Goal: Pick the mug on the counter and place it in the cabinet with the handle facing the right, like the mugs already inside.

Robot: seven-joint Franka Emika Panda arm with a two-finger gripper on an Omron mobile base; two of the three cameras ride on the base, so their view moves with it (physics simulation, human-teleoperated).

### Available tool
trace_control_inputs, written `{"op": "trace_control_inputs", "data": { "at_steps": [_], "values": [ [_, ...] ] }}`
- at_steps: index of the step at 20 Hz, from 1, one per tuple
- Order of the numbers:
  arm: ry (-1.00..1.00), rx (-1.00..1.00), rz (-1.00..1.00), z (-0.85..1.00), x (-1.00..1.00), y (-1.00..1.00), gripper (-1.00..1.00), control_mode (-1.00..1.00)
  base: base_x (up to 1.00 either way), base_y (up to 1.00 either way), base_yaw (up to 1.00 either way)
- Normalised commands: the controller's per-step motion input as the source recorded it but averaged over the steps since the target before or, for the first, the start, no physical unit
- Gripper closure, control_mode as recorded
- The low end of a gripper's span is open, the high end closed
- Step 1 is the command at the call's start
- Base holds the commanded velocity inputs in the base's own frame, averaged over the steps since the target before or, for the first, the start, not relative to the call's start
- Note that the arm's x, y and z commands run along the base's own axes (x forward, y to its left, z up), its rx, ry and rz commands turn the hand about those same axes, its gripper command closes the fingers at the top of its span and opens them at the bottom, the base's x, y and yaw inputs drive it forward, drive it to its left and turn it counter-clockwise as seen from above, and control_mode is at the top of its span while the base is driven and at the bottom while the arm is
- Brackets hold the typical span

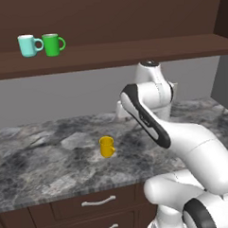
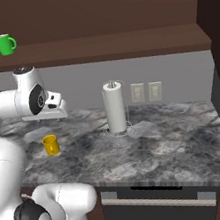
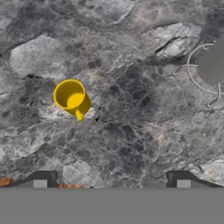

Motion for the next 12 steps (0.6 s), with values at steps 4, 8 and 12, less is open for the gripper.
{"op": "trace_control_inputs", "data": {
  "at_steps": [4,8,12],
  "values": [
    [0.0,-0.02,0.08,-0.54,-0.04,0.3,-1.0,-1.0,0.0,0.0,0.0],
    [0.0,0.0,0.1,-0.49,0.01,0.35,-1.0,-1.0,0.0,0.0,0.0],
    [0.0,0.0,0.1,-0.51,0.18,0.33,-1.0,-1.0,0.0,0.0,0.0]
  ]
}}
